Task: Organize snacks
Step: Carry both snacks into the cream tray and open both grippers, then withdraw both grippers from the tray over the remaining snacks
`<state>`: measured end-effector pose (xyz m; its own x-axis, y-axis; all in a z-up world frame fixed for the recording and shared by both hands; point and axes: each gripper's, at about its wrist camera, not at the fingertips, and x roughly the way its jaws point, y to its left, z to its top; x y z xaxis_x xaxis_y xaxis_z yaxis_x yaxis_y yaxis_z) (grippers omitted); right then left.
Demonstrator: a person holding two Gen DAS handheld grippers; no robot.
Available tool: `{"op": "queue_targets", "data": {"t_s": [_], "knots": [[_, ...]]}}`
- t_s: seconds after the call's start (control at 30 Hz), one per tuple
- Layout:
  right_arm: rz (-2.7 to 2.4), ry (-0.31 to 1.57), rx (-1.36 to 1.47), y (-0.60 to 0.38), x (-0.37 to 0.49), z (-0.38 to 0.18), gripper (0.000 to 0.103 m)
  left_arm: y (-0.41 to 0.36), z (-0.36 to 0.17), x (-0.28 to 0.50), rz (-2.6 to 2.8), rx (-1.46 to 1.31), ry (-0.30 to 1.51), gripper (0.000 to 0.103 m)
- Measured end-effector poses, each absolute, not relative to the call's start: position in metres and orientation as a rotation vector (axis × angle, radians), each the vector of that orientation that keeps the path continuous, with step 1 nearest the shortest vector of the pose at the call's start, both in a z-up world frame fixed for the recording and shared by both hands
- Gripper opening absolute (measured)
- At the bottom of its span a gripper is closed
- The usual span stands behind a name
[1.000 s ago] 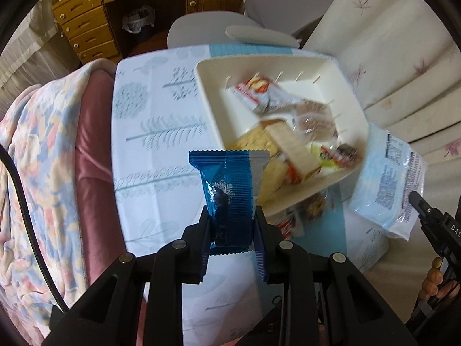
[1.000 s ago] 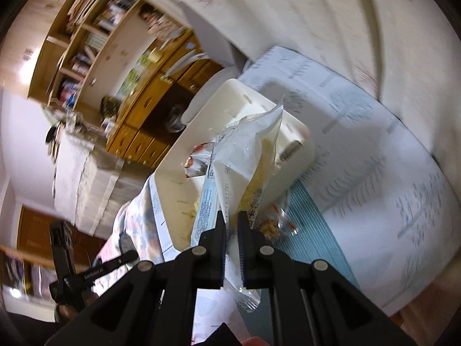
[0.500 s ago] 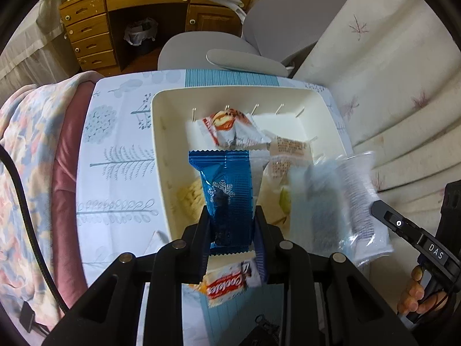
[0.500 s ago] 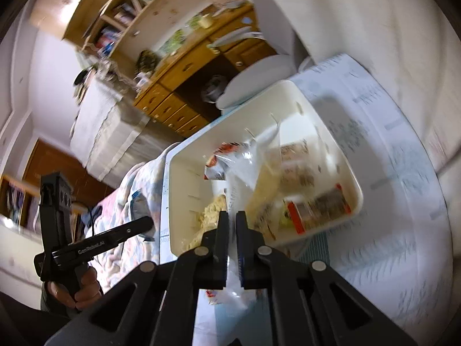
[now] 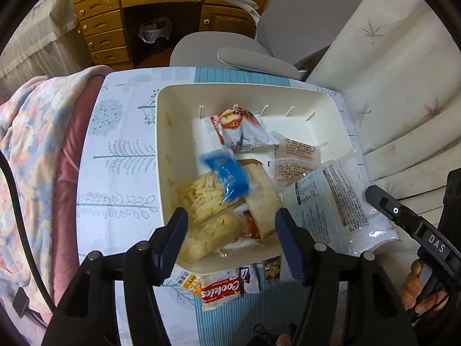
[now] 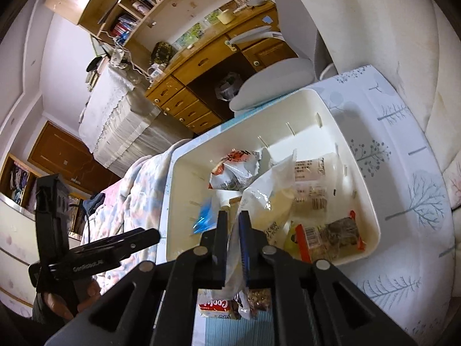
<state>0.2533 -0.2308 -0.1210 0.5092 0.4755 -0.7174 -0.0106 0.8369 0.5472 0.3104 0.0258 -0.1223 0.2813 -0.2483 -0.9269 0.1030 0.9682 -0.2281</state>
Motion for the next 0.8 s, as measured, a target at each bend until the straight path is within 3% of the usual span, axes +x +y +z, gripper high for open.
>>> {"op": "queue_targets", "data": {"t_s": [0.2, 0.4, 0.5, 0.8], "knots": [[0.249, 0.967, 0.53, -0.237, 0.242, -0.112, 0.039, 0.041, -0.117, 0.291, -0.232, -0.143, 1.264, 0.062], [0.186, 0.93, 0.541, -0.235, 0.213, -0.098, 0.043, 0.055, -0.116, 0.266, -0.263, -0.137, 1.273, 0.062], [0.161, 0.925, 0.532, -0.23, 0.197, -0.094, 0.057, 0.061, -0.112, 0.249, -0.269, -0.129, 1.268, 0.062], [0.089, 0.928, 0.506, -0.204, 0.136, -0.092, 0.059, 0.082, -0.107, 0.203, -0.284, -0.118, 1.252, 0.062]]}}
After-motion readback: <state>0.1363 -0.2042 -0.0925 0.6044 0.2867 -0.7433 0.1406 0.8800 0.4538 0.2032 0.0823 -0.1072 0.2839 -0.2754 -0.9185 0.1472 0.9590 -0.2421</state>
